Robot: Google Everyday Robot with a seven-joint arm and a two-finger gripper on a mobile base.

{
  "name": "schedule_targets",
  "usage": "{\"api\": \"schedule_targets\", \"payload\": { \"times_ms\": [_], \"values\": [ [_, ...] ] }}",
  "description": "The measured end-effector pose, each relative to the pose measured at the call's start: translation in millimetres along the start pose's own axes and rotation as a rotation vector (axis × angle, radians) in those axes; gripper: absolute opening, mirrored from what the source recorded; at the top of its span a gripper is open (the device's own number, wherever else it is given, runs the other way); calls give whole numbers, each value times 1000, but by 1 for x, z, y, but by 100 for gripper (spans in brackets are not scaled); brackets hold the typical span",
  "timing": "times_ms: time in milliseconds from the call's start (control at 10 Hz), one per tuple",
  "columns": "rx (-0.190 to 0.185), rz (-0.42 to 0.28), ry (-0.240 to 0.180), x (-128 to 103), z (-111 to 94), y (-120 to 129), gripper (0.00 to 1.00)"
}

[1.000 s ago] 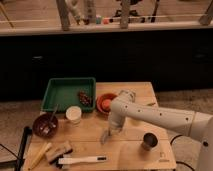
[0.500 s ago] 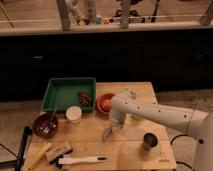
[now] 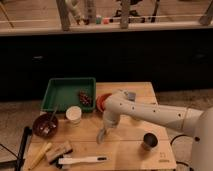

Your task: Wipe table surface with towel

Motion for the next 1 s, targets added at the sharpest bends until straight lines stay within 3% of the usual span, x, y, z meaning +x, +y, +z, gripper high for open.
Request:
{"api": "schedule_targets", "payload": {
  "times_ms": [300,500,800,1000],
  "values": [
    [-9,-140,-43,-32,2,17,0],
    [-9,-164,-34,-30,-5,29,0],
    [6,-112,23,11,-26,54,0],
    [40,-65,64,33,-32,51,0]
  ]
}}
